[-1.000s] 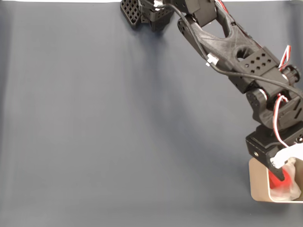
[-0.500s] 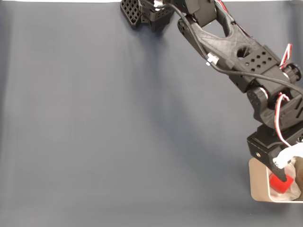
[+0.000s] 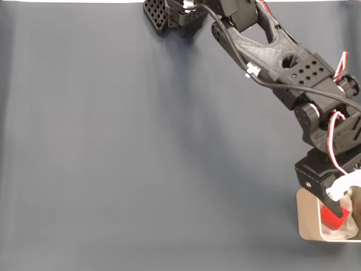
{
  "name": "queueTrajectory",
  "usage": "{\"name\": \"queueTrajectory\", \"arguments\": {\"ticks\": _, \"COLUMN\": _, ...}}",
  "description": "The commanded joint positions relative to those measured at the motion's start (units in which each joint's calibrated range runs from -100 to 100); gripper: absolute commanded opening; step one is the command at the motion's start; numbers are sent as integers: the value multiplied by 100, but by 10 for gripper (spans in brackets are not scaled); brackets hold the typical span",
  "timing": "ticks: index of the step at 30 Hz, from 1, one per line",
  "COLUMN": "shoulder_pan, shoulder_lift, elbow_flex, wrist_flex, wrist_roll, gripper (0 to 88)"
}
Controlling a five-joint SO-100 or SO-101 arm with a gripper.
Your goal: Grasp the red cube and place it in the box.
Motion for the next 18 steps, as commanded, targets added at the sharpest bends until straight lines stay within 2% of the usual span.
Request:
{"name": "queueTrajectory", "arguments": {"ticks": 1, "shoulder_pan": 0, "shoulder_lift": -73, "elbow_flex": -284, "wrist_flex": -95, "wrist_roll": 0, "gripper": 459}}
{"name": "queueTrajectory", "arguments": {"ticks": 13, "shoulder_pan": 21, "shoulder_lift": -39, "elbow_flex": -284, "wrist_flex": -128, "wrist_roll": 5, "gripper": 443}}
{"name": "queueTrajectory", "arguments": {"ticks": 15, "shoulder_pan": 28, "shoulder_lift": -39, "elbow_flex": -284, "wrist_flex": -160, "wrist_roll": -10, "gripper": 382}}
{"name": "queueTrajectory", "arguments": {"ticks": 18, "shoulder_pan": 99, "shoulder_lift": -134, "elbow_flex": -229, "wrist_flex": -169, "wrist_roll": 10, "gripper": 189}}
